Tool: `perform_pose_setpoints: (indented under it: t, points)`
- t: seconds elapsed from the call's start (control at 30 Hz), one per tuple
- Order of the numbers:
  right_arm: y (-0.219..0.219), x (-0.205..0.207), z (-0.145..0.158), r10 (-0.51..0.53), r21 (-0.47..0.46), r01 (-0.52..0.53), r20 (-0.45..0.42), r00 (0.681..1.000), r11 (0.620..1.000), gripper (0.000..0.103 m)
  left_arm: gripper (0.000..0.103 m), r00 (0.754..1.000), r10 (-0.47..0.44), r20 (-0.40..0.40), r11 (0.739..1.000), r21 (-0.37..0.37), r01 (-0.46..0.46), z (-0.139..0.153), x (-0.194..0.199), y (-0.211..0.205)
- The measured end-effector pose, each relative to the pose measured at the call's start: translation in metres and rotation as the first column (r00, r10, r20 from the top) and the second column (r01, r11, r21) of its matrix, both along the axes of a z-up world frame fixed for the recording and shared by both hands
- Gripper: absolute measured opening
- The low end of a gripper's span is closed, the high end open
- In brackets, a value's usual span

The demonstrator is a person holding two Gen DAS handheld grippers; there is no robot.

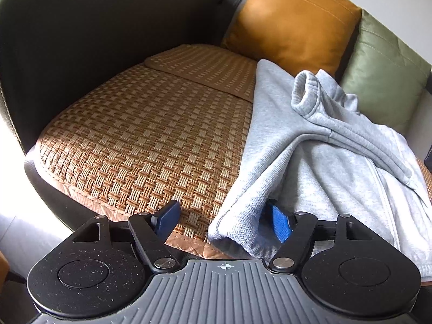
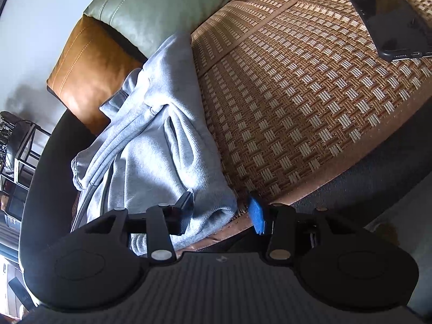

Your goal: Fold clothes

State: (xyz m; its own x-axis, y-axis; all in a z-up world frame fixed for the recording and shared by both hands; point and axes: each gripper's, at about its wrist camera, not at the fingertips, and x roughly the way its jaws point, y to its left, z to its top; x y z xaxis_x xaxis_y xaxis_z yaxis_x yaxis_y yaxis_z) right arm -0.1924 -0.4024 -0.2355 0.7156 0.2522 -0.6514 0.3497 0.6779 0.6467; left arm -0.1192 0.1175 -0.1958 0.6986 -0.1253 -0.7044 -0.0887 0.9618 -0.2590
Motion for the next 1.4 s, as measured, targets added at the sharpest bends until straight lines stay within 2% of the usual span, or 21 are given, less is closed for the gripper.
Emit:
perform_pose_setpoints:
  t: [0.13, 0.3, 0.4, 0.57, 0.7, 0.87, 0.93, 1.03, 1.1, 1.17, 1.23, 1.4]
  points:
    - [0.001, 0.003, 0.002, 0.023, -0.005, -0.023, -0.005, 1.0, 1.0, 0.05, 0.081, 1.0, 0.001, 0.016, 1.0, -0.016, -0.001, 0.014, -0.007, 0.005]
    - [0.001, 0.007, 0.006, 0.054, -0.011, -0.054, -0.012, 0.998, 0.998, 0.059, 0.081, 0.993, -0.036, 0.114, 0.999, 0.005, 0.035, 0.057, -0.007, -0.001]
    - [0.0, 0.01, 0.011, 0.063, -0.02, -0.063, 0.001, 0.998, 0.998, 0.061, 0.081, 0.981, -0.103, 0.165, 0.995, 0.014, 0.102, 0.082, 0.015, -0.02]
    - [-0.015, 0.026, 0.029, 0.044, -0.053, -0.041, 0.057, 0.997, 0.998, 0.062, 0.081, 0.943, -0.212, 0.255, 0.977, 0.089, 0.196, 0.107, 0.077, -0.085]
    - [-0.028, 0.057, 0.04, 0.059, -0.083, -0.052, 0.085, 0.995, 0.995, 0.063, 0.082, 0.943, -0.239, 0.232, 0.969, 0.114, 0.218, 0.096, 0.138, -0.131]
    - [-0.036, 0.084, 0.037, 0.085, -0.104, -0.078, 0.068, 0.994, 0.992, 0.064, 0.082, 0.979, -0.142, 0.145, 0.98, 0.158, 0.118, 0.06, 0.201, -0.142]
    - [-0.039, 0.094, 0.036, 0.096, -0.112, -0.088, 0.06, 0.994, 0.99, 0.064, 0.081, 0.99, -0.123, 0.072, 0.982, 0.15, 0.112, 0.039, 0.221, -0.134]
    - [-0.044, 0.109, 0.033, 0.11, -0.123, -0.104, 0.047, 0.993, 0.987, 0.064, 0.078, 0.991, -0.126, -0.038, 0.979, 0.159, 0.131, 0.006, 0.243, -0.129]
    - [-0.047, 0.119, 0.032, 0.12, -0.131, -0.114, 0.038, 0.992, 0.985, 0.064, 0.081, 0.991, -0.127, -0.034, 0.974, 0.185, 0.131, -0.006, 0.243, -0.129]
    - [-0.049, 0.129, 0.03, 0.13, -0.139, -0.125, 0.03, 0.991, 0.982, 0.064, 0.08, 0.991, -0.13, -0.021, 0.971, 0.201, 0.131, 0.001, 0.237, -0.131]
    - [-0.053, 0.136, 0.033, 0.144, -0.149, -0.138, 0.033, 0.989, 0.979, 0.064, 0.081, 0.989, -0.15, 0.018, 0.968, 0.204, 0.143, 0.02, 0.222, -0.136]
    - [-0.065, 0.135, 0.072, 0.207, -0.189, -0.183, 0.116, 0.971, 0.965, 0.066, 0.083, 0.966, -0.231, 0.115, 0.955, 0.214, 0.203, 0.074, 0.175, -0.155]
